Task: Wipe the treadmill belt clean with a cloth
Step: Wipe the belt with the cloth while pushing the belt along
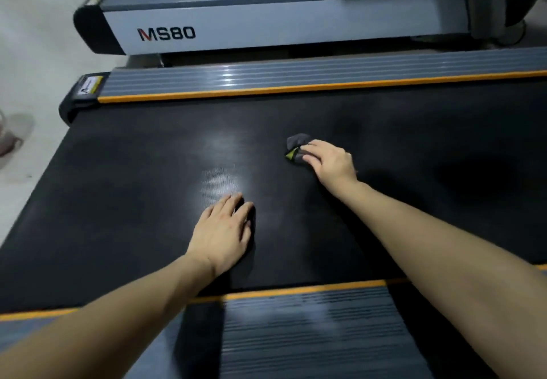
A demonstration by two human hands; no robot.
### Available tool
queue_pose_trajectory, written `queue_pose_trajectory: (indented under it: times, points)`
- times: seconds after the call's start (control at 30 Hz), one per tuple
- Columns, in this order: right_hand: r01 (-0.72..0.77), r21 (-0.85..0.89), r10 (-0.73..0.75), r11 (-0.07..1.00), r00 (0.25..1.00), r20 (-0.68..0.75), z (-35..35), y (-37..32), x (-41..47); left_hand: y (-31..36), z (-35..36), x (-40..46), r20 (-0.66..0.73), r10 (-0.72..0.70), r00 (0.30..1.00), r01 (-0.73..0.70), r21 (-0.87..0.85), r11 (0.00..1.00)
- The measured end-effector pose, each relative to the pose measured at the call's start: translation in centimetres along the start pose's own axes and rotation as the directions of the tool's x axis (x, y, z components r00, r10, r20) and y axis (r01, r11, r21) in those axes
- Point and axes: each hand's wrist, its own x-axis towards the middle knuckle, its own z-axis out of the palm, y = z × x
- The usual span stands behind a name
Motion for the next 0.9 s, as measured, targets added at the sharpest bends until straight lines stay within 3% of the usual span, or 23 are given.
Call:
queue_pose_trajectory:
  times: [0.1, 0.2, 0.33, 0.43, 0.53, 0.6, 0.7, 0.8, 0.9]
  points:
    - [0.122, 0.142, -0.136, 0.982, 0.986, 0.094, -1.7, -1.7, -6.3, 0.6, 0.3, -1.6, -0.013, -0.055, 0.998, 0.055, -0.037, 0.998]
    - [0.298, 0.285, -0.374, 0.911, 0.889, 0.266, -3.7, -3.1, -13.7, 0.5, 0.7, -3.0, -0.013, -0.101, 0.995, 0.1, -0.089, 0.991]
    - [0.45, 0.305, -0.529, 0.839, 0.806, 0.266, -3.6, -2.6, -13.9, 0.0, 1.3, -4.1, -0.045, -0.107, 0.993, 0.103, -0.088, 0.991]
    - [0.443, 0.175, -0.471, 0.879, 0.861, 0.189, -1.2, -2.0, -8.8, -0.3, 1.2, -4.3, -0.06, -0.167, 0.984, 0.159, -0.112, 0.981]
    - [0.165, 0.099, -0.169, 0.981, 0.985, 0.036, 0.4, -2.4, -4.3, -0.6, 1.0, -5.0, -0.055, -0.193, 0.98, 0.186, -0.11, 0.976]
    - [0.046, 0.089, -0.048, 0.995, 0.999, 0.014, 0.6, -3.1, -3.7, -1.1, 1.1, -5.2, -0.04, -0.222, 0.974, 0.216, -0.125, 0.968]
    - [0.155, 0.134, -0.167, 0.979, 0.982, 0.086, -0.5, -4.4, -7.5, -2.1, 0.9, -5.8, -0.06, -0.204, 0.977, 0.196, -0.114, 0.974]
    - [0.288, 0.25, -0.351, 0.924, 0.898, 0.266, -2.4, -5.7, -13.1, -3.5, 0.4, -6.7, -0.067, -0.175, 0.982, 0.169, -0.091, 0.981]
    - [0.328, 0.257, -0.395, 0.909, 0.874, 0.283, -2.5, -6.1, -14.7, -4.6, 0.6, -8.2, -0.074, -0.204, 0.976, 0.195, -0.115, 0.974]
